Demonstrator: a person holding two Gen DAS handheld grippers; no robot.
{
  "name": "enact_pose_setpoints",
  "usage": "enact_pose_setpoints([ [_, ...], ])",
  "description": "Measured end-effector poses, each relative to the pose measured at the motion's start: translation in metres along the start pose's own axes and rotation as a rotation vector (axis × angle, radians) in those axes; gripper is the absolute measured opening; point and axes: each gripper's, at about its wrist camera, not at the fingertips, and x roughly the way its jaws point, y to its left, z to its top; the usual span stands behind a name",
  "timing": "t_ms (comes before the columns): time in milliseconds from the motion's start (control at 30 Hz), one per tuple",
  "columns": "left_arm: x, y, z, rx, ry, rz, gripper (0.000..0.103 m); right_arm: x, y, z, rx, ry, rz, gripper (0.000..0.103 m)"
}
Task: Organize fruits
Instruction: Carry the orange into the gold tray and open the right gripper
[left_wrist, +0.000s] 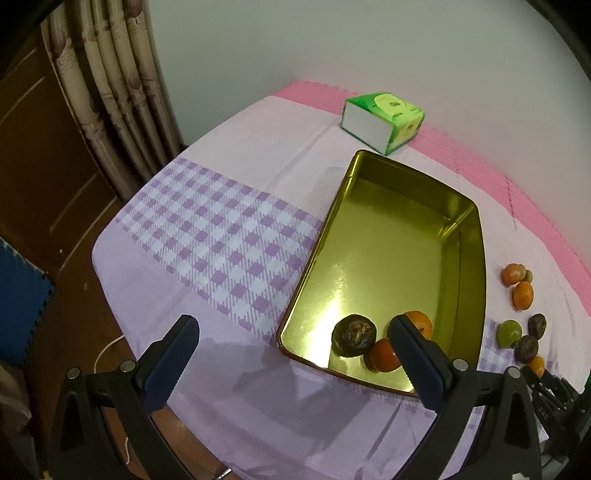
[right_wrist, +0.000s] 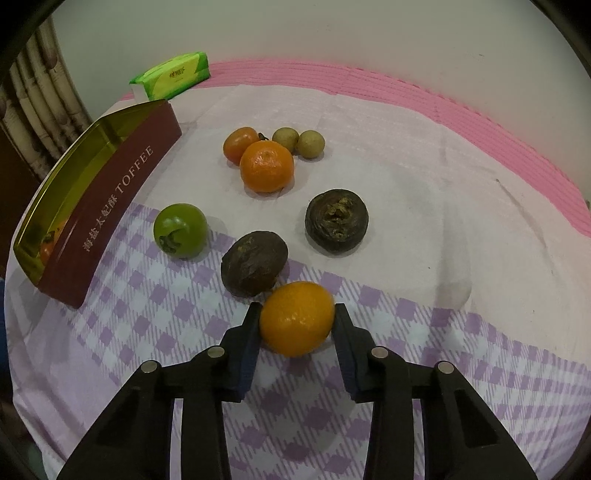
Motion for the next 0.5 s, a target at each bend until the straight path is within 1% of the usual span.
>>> enact_pose_setpoints([
  [33,0.001,0.0,0.0,-0.006,0.003,0.001,0.102,-0.001,-0.005,-0.012,0.005,0.001,0.003,0.037],
  [133,0.004,0.005,0.0,-0.037,0.018,0.003,0.102,-0.006,-0.008,-0.005,0.013,-0.018,0.002,0.037],
  [267,0.006,0.013,0.001,-0.082,0.029,0.012,0.102,-0.026,-0.004,-0.001,0.002,-0.066,0.025,0.036],
  [333,0.006,0.019,0.001,-0.113,0.025,0.028,0.102,-0.033,0.008,0.009,-0.02,-0.089,0.052,0.036],
  [400,0.003,0.025,0.001,-0.147,0.002,0.06,0.102,-0.037,0.022,0.024,-0.051,-0.104,0.087,0.036],
  [500,0.001,0.034,0.003,-0.196,-0.014,0.079,0.102,-0.039,0.057,0.046,-0.112,-0.12,0.152,0.036],
])
